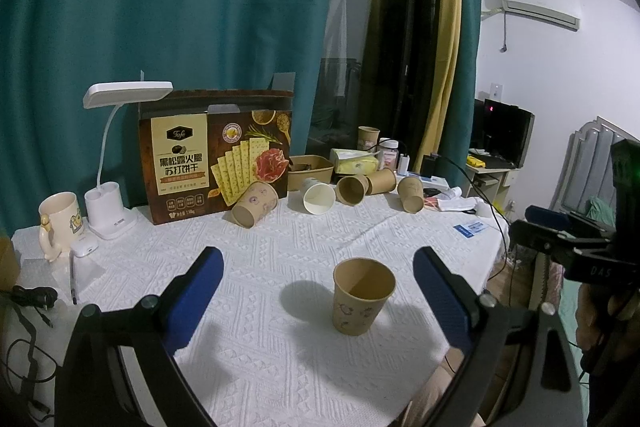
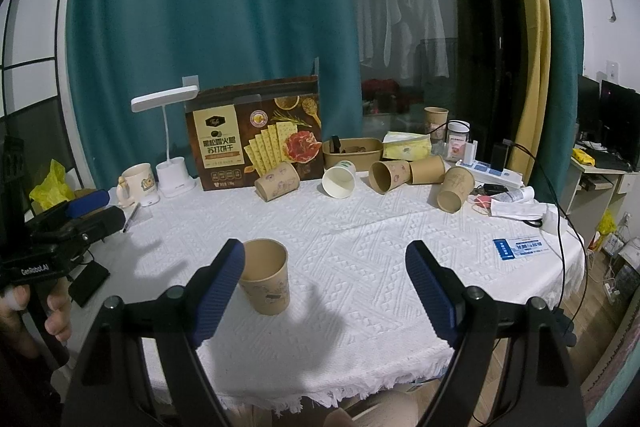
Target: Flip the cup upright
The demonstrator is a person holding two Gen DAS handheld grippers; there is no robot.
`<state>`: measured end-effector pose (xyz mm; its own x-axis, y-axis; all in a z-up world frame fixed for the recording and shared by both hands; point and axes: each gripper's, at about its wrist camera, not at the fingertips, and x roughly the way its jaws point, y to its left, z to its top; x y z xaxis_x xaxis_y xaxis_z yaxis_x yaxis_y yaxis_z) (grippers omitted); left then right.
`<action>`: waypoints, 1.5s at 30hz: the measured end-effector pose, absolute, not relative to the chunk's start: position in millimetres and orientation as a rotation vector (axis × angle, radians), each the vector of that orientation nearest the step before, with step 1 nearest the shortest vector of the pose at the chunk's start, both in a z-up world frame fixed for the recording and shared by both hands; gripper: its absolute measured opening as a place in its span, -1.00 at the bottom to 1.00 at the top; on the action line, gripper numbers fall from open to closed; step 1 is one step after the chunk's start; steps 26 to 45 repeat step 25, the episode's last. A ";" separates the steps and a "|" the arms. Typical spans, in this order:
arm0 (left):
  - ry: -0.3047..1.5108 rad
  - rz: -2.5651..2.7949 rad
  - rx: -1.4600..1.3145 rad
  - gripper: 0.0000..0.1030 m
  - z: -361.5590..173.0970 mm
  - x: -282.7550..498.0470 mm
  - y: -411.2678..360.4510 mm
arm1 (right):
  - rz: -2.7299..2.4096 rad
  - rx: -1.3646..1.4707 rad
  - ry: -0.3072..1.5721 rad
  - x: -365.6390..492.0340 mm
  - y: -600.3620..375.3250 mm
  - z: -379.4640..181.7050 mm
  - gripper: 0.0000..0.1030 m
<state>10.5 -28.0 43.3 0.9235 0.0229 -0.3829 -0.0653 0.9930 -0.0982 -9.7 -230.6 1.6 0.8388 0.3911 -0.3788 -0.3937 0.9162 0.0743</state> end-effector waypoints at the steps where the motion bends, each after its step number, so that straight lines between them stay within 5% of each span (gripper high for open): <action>1: 0.391 0.045 -0.110 0.86 43.5 10.6 -27.7 | 0.415 -0.006 0.399 -9.2 -230.3 2.0 0.57; 45: 0.394 0.031 -0.116 0.86 40.0 8.3 -37.5 | 0.412 -0.010 0.399 -9.4 -228.0 -1.1 0.57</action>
